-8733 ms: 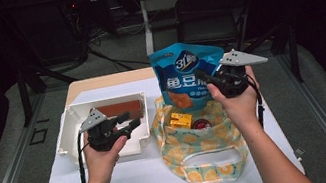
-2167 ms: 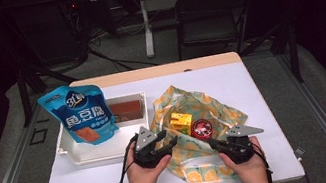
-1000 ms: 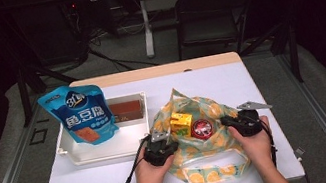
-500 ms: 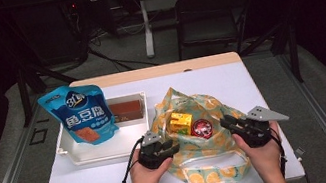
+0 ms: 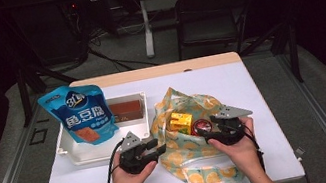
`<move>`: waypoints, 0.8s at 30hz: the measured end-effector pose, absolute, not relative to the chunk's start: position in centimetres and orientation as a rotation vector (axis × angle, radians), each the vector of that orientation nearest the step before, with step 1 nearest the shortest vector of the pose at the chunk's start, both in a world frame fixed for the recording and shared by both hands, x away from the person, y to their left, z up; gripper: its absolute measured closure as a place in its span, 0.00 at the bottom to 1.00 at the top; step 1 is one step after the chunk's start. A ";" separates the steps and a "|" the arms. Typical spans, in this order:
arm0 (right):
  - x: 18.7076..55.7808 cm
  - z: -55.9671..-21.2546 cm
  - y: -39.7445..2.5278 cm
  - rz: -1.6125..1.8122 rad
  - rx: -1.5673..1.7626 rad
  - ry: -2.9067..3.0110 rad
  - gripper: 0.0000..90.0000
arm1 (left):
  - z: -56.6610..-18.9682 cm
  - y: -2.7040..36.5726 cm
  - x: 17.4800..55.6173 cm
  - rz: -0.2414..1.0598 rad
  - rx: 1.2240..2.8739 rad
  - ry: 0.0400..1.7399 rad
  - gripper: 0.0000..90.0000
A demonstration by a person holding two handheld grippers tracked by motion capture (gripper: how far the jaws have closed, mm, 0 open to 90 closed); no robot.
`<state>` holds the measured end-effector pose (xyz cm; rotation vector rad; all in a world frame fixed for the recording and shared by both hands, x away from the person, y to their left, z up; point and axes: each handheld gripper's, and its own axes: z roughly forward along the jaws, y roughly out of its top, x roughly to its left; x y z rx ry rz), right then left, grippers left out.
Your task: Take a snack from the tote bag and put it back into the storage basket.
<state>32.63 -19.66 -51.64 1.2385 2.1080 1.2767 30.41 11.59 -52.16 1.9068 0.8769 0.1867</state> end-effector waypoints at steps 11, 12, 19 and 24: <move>33.3 -54.2 -19.0 1.202 1.262 2.204 0.21 | -52.4 11.6 30.2 0.174 1.906 0.883 0.65; 33.5 -54.4 -18.7 1.205 1.260 2.206 0.22 | -52.4 11.5 30.2 0.169 1.902 0.877 0.64; 33.6 -54.9 -18.3 1.166 1.247 2.190 0.27 | -52.5 11.1 30.2 0.172 1.897 0.855 0.60; 33.4 -54.0 -18.8 1.201 1.279 2.166 0.28 | -52.6 10.9 30.1 0.187 1.893 0.834 0.52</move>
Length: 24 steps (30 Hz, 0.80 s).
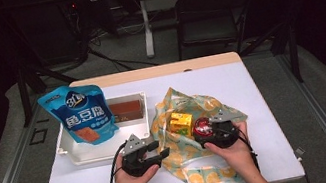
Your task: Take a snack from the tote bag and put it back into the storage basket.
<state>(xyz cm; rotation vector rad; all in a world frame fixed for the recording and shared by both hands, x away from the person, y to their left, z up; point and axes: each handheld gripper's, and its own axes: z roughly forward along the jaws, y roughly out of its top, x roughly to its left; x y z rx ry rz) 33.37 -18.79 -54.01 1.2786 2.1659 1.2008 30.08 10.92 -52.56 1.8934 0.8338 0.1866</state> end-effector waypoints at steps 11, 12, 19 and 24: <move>32.5 -50.1 -18.9 1.245 1.262 2.094 0.28 | -51.9 10.2 29.8 0.226 1.879 0.801 0.46; 32.5 -49.9 -18.9 1.251 1.261 2.078 0.28 | -51.9 10.1 29.8 0.224 1.877 0.802 0.46; 32.4 -50.1 -19.0 1.224 1.259 2.105 0.28 | -51.4 9.1 30.0 0.251 1.881 0.773 0.46; 32.7 -51.9 -18.4 1.181 1.292 2.155 0.28 | -51.4 7.4 30.8 0.269 1.891 0.723 0.45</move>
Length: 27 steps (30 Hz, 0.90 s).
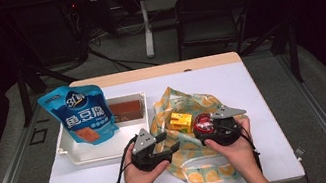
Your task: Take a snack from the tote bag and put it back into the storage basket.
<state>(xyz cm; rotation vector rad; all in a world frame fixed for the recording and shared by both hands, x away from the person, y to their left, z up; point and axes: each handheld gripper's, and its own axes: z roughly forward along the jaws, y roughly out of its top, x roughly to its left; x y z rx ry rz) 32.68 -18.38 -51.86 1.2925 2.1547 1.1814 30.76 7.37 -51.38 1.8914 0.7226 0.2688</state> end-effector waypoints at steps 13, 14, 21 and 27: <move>32.9 -54.3 -17.7 1.107 1.265 2.210 0.27 | -56.4 4.0 32.9 0.145 2.055 0.801 0.68; 32.9 -54.4 -17.7 1.110 1.259 2.212 0.27 | -56.6 3.9 32.9 0.131 2.063 0.815 0.70; 32.9 -53.7 -17.9 1.157 1.230 2.173 0.24 | -56.9 3.9 33.2 0.095 2.091 0.850 0.71; 33.7 -54.2 -17.7 1.130 1.236 2.217 0.25 | -56.9 3.9 33.2 0.094 2.092 0.848 0.71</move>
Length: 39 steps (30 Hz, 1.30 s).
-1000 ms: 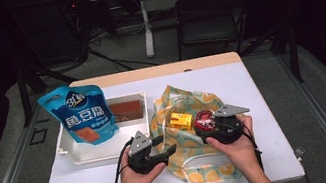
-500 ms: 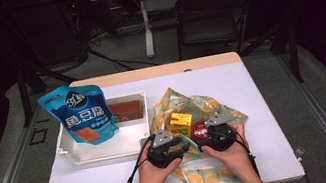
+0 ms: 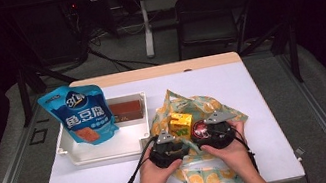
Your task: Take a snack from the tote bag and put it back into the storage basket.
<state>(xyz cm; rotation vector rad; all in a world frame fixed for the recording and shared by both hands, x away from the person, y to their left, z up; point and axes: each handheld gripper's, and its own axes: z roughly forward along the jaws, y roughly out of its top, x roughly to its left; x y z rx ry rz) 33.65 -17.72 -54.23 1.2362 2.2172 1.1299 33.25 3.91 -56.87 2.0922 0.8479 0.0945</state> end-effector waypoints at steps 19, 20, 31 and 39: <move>34.1 -52.4 -18.6 1.226 1.213 2.199 0.28 | -56.9 3.7 33.0 0.127 2.105 0.842 0.72; 34.0 -52.0 -18.7 1.244 1.221 2.188 0.28 | -56.9 3.6 33.0 0.127 2.104 0.843 0.72; 32.3 -48.9 -18.8 1.315 1.176 2.165 0.28 | -56.6 4.1 32.6 0.132 2.059 0.779 0.56; 31.3 -47.4 -18.1 1.340 1.161 2.151 0.28 | -54.1 5.7 31.1 0.220 1.929 0.721 0.34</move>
